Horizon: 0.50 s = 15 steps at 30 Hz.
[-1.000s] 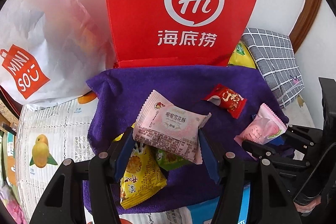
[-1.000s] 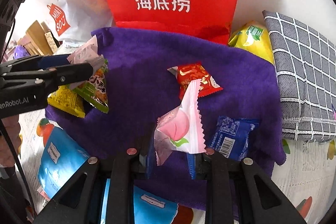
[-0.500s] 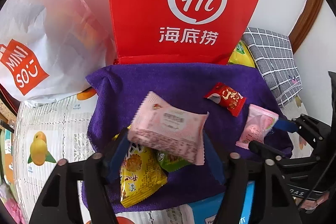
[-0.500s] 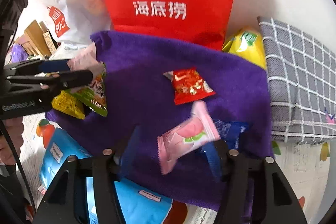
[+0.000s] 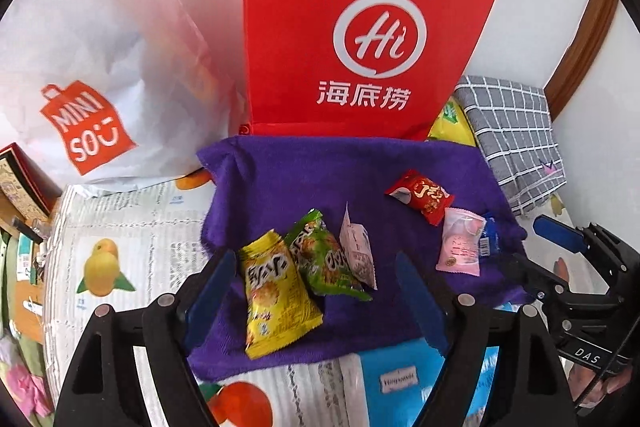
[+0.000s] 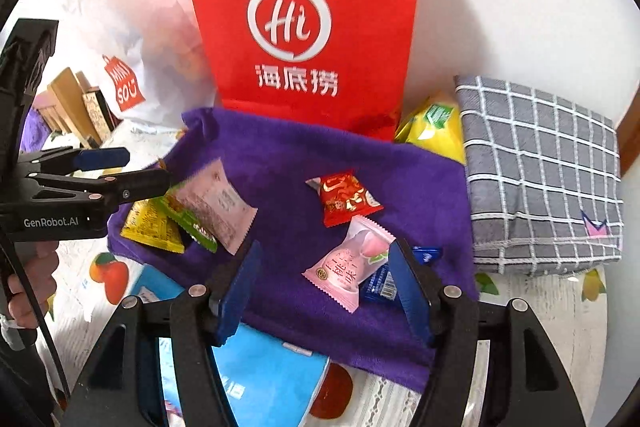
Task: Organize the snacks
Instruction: 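Withdraw both grippers from the towel toward the snacks beside the tissue pack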
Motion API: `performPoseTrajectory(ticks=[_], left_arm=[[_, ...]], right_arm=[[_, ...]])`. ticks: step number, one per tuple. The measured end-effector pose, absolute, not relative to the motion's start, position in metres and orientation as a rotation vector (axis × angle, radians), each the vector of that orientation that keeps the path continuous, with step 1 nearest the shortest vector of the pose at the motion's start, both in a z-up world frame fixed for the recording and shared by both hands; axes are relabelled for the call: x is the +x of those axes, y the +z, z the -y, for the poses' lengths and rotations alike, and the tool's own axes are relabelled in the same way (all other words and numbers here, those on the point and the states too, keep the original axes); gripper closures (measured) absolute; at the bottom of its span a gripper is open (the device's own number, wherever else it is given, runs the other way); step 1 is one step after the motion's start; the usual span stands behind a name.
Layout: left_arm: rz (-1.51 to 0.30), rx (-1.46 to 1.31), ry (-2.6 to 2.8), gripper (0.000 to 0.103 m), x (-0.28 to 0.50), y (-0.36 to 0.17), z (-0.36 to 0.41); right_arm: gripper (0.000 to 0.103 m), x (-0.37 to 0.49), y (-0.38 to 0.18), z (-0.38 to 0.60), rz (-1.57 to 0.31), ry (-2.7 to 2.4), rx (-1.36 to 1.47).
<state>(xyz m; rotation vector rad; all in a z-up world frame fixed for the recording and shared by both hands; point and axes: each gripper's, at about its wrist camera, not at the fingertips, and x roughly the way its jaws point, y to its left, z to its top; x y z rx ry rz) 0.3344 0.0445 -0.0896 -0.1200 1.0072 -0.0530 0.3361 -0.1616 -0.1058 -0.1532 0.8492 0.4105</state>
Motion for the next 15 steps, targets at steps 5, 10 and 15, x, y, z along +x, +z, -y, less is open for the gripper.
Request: performPoseTrajectory(ticks=[5, 10, 15], left_arm=[[-0.982, -0.139, -0.045, 0.022, 0.308, -0.078, -0.052], [-0.968, -0.135, -0.012, 0.022, 0.276, -0.073, -0.058], [-0.975, -0.16, 0.003, 0.022, 0.247, -0.075, -0.066]], right_arm=[[0.037, 0.307, -0.092, 0.167, -0.824, 0.405, -0.134], [0.037, 0.27, -0.087, 0.17, -0.804, 0.39, -0.118], [0.037, 0.23, -0.089, 0.178, -0.808, 0.359, -0.078]])
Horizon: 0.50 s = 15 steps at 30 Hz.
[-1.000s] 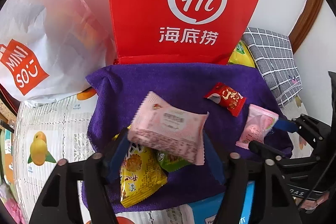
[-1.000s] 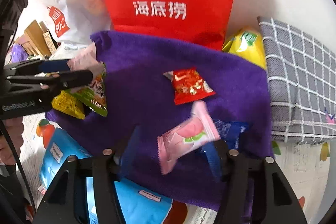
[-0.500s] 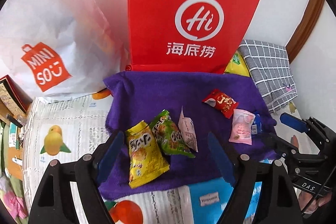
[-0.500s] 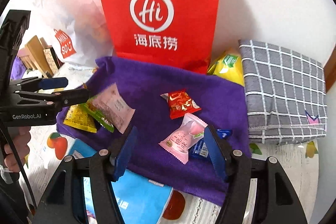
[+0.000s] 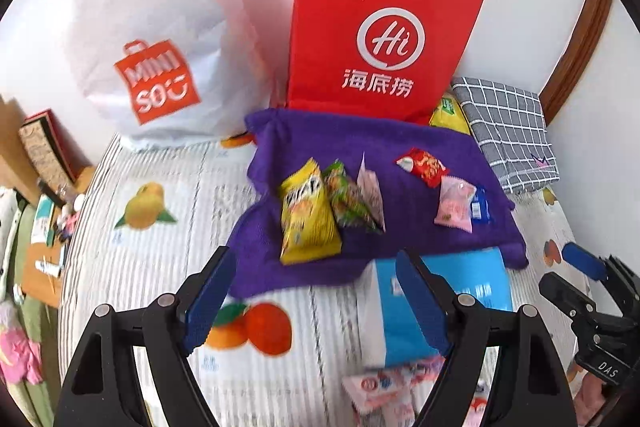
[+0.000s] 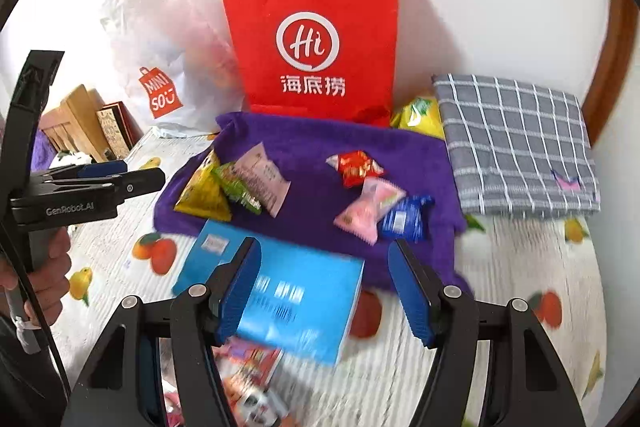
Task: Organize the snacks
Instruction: 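Withdraw both grippers from the towel toward the snacks beside the tissue pack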
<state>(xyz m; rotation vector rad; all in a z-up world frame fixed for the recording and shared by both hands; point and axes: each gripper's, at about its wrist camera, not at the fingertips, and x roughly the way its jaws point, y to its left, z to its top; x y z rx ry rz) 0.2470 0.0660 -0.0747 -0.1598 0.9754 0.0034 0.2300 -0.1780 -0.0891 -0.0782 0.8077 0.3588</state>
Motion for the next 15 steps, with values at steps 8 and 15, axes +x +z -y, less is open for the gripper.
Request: performPoseTrajectory(ticks=[8, 15], left_arm=[[-0.982, -0.184, -0.009, 0.022, 0.204, -0.08, -0.071], [-0.975, -0.183, -0.041, 0.022, 0.171, -0.077, -0.071]], right_arm=[[0.037, 0.175, -0.105, 0.181, -0.849, 0.334, -0.04], [0.037, 0.138, -0.123, 0.174, -0.9, 0.367, -0.006]])
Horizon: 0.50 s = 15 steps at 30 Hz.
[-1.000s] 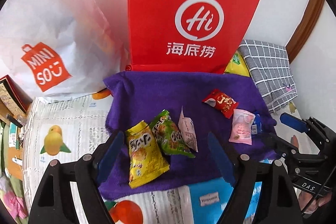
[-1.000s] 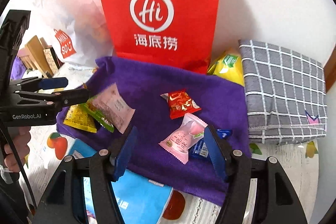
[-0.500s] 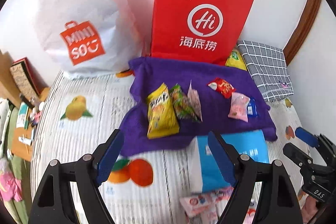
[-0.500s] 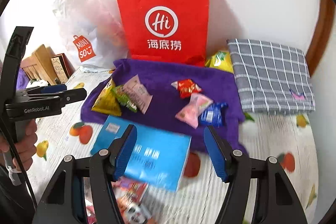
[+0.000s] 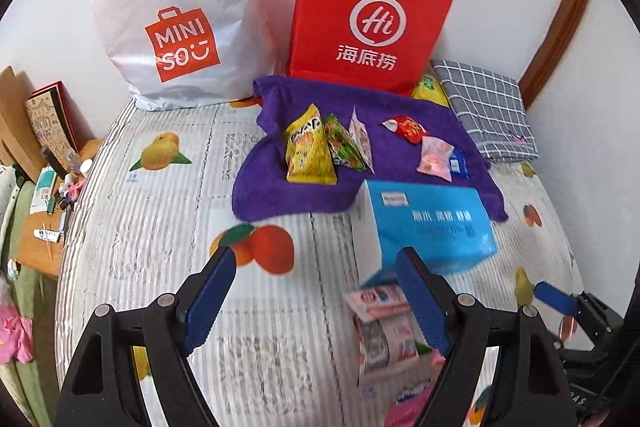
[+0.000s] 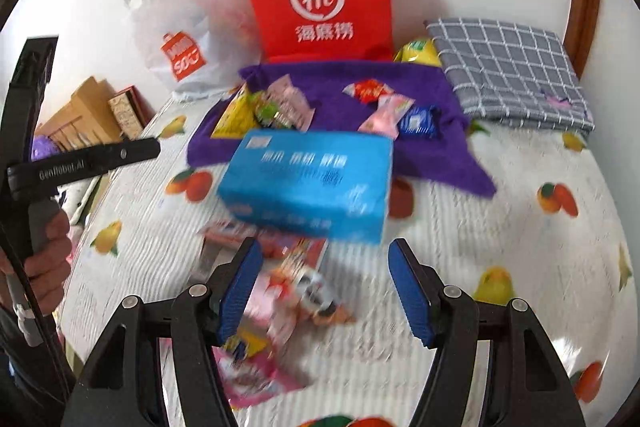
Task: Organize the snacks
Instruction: 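Withdraw both grippers from the towel toward the snacks beside the tissue pack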
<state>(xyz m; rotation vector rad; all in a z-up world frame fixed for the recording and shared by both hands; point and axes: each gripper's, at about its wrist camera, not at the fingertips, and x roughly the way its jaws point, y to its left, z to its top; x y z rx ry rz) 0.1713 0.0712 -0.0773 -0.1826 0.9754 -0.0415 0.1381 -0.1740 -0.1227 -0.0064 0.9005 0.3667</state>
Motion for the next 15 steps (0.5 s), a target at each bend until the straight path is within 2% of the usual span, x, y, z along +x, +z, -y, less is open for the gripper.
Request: performPoseTrajectory(ticks=[9, 15], left_arm=[[-0.941, -0.201, -0.07, 0.022, 0.137, -0.07, -0.073], [-0.927, -0.214, -0.07, 0.022, 0.117, -0.07, -0.081]], right_arm=[[0.036, 0.09, -0.14, 0.163, -0.948, 0.438, 0.058], [0.032, 0.066, -0.158, 0.134, -0.964, 0.481, -0.01]])
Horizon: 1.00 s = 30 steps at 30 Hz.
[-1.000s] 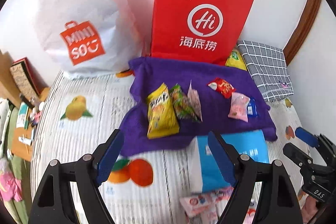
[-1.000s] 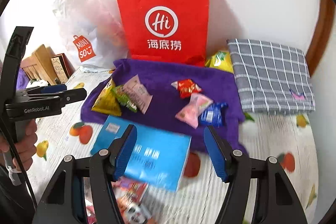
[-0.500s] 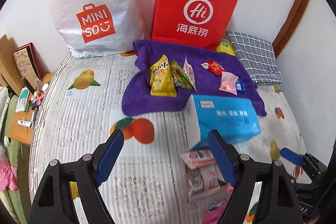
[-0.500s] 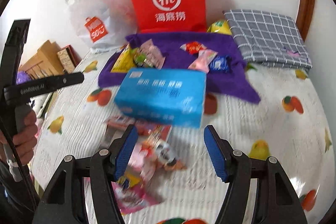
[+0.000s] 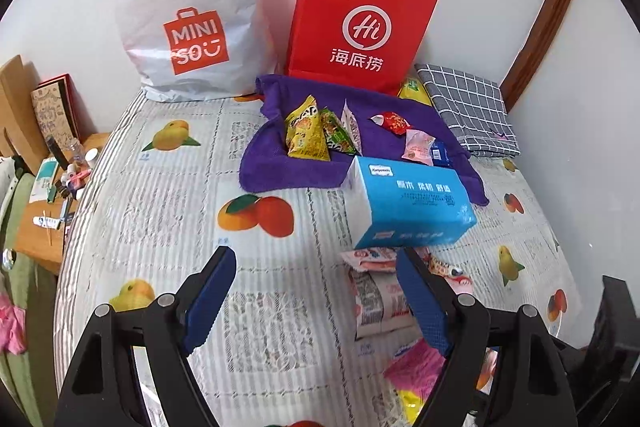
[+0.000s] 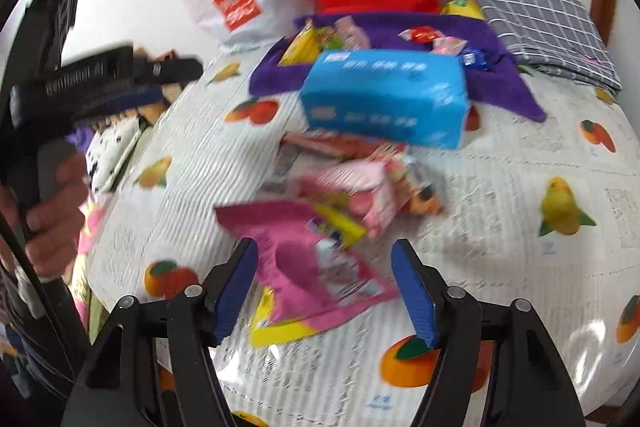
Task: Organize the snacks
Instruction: 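Withdraw both grippers from the towel toward the snacks beside the tissue pack, then grasp the pink wafer bag with the right gripper while the left gripper grasps the white biscuit packet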
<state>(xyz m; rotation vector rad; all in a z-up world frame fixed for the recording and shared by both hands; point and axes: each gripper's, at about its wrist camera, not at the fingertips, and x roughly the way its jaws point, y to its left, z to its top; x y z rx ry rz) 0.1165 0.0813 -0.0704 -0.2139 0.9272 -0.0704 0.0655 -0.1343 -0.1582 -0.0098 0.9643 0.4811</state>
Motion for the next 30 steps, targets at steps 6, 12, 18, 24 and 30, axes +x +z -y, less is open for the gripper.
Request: performPoseTrajectory(ticks=[6, 12, 18, 24, 30], left_arm=[[-0.927, -0.216, -0.064, 0.022, 0.102, -0.076, -0.089], [-0.923, -0.247, -0.056, 0.022, 0.096, -0.081, -0.099], [-0.939, -0.236, -0.057, 0.022, 0.096, -0.088, -0.096], [-0.962, -0.238, -0.055, 0.022, 0.1, -0.098, -0.09], [-1.002, -0.222, -0.067, 0.022, 0.111, -0.116, -0.069]], right_arm=[[0.032, 0.067, -0.175, 0.114, -0.972, 0.467, -0.093], [0.029, 0.075, -0.189, 0.102, -0.98, 0.456, -0.129], [0.031, 0.073, -0.194, 0.097, -0.961, 0.459, -0.161], [0.032, 0.051, -0.176, 0.11, -0.929, 0.494, -0.129], [0.032, 0.028, -0.146, 0.143, -0.835, 0.463, -0.099]])
